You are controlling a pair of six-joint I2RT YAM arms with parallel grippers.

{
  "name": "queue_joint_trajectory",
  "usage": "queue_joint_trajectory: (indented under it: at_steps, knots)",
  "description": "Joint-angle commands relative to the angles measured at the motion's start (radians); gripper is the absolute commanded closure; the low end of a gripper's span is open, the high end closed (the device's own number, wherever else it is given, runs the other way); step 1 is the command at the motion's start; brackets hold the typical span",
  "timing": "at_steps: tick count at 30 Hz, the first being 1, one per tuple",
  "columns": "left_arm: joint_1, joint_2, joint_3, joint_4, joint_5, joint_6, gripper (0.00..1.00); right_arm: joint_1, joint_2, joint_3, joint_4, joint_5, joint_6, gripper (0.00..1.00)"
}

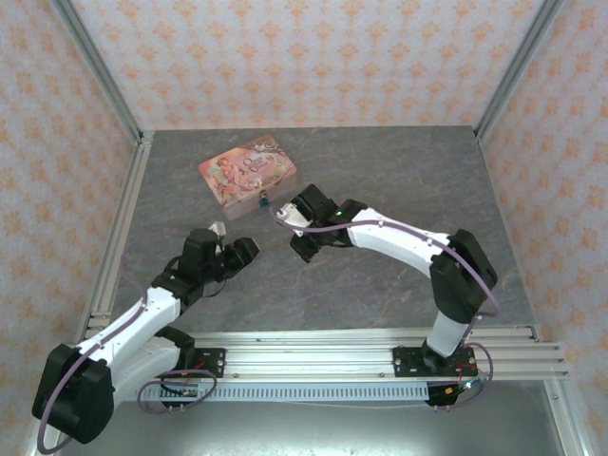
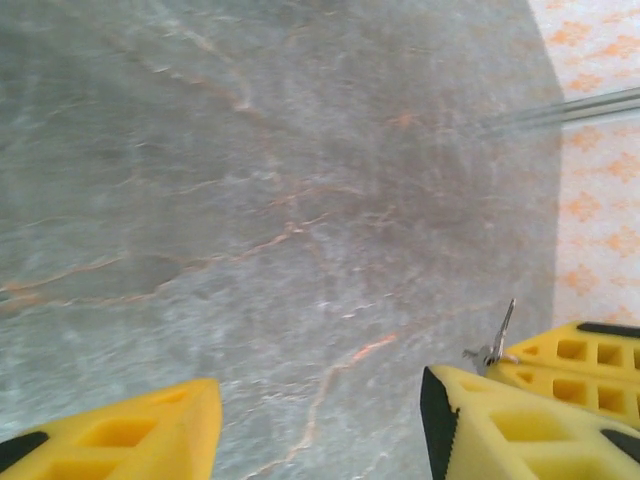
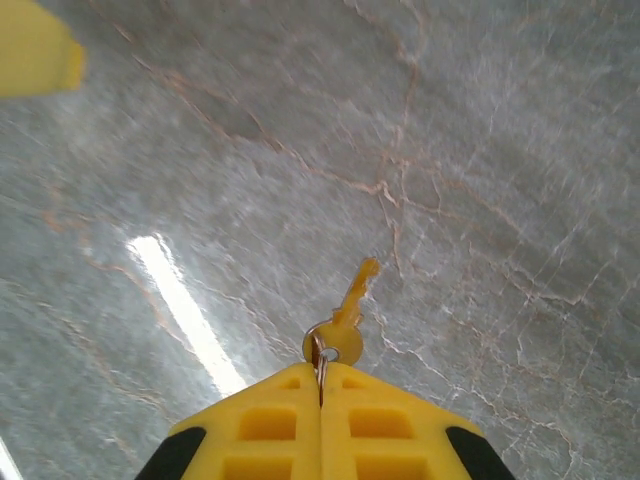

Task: Unlock the padlock with the key

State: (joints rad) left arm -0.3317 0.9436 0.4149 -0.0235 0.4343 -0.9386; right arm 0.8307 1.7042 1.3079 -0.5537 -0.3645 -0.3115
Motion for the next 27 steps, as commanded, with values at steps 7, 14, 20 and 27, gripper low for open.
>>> queue_joint_trajectory:
  at_steps: [7, 14, 20, 27]
  knots:
    - [0.004, 0.124, 0.15, 0.086, 0.139, 0.025, 0.57, 0.008, -0.079, -0.032, 0.046, -0.095, 0.035, 1.0]
    - [-0.045, 0.203, 0.232, 0.05, 0.118, 0.072, 0.65, 0.008, -0.074, -0.03, 0.041, -0.134, 0.043, 1.0]
    - [-0.105, 0.29, 0.295, 0.031, 0.092, 0.104, 0.69, 0.008, -0.075, -0.026, 0.035, -0.147, 0.043, 1.0]
    - [-0.136, 0.339, 0.327, 0.02, 0.077, 0.112, 0.73, 0.008, -0.081, -0.027, 0.028, -0.136, 0.038, 1.0]
